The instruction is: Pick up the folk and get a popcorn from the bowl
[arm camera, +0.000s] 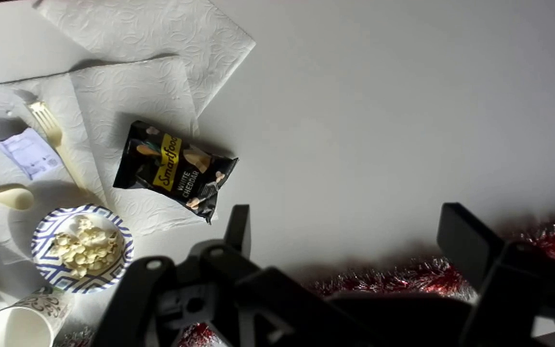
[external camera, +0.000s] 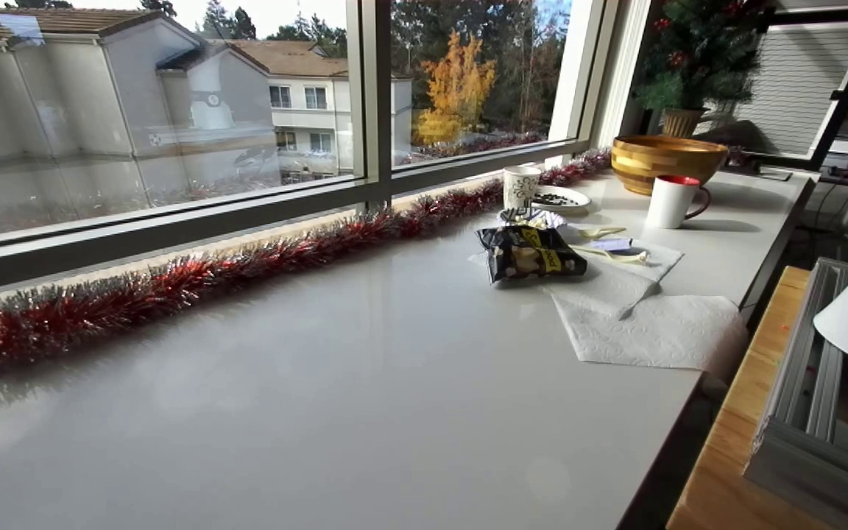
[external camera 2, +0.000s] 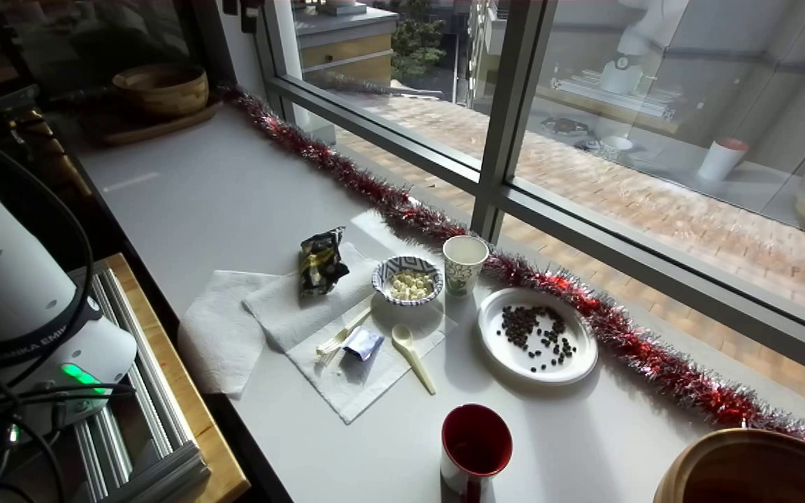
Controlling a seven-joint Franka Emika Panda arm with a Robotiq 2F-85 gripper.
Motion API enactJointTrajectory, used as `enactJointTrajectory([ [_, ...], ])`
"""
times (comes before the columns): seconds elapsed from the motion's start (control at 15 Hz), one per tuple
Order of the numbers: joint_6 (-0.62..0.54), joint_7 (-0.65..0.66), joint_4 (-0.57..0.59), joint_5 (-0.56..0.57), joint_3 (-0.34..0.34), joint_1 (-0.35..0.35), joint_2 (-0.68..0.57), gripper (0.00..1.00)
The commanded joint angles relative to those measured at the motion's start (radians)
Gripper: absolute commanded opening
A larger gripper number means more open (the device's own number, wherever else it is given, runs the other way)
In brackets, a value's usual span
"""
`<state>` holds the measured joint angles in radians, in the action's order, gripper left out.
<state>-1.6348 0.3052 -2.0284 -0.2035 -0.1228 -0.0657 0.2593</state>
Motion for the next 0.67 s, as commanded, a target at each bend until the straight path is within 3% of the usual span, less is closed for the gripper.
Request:
enactJointTrajectory([
  [0.0,0.023,-0.174,0.038,0.042,0.069,0.033,-0.065,1.00],
  [0.2,-0.023,-0.307,-0.002,0.172,0.117,0.068,-0.095,1.00],
  [0.4,-0.157,-0.399,-0.048,0.276,0.163,0.102,-0.125,1.00],
  [0.6,-0.326,-0.493,-0.100,0.230,0.219,0.135,-0.168,1.00],
])
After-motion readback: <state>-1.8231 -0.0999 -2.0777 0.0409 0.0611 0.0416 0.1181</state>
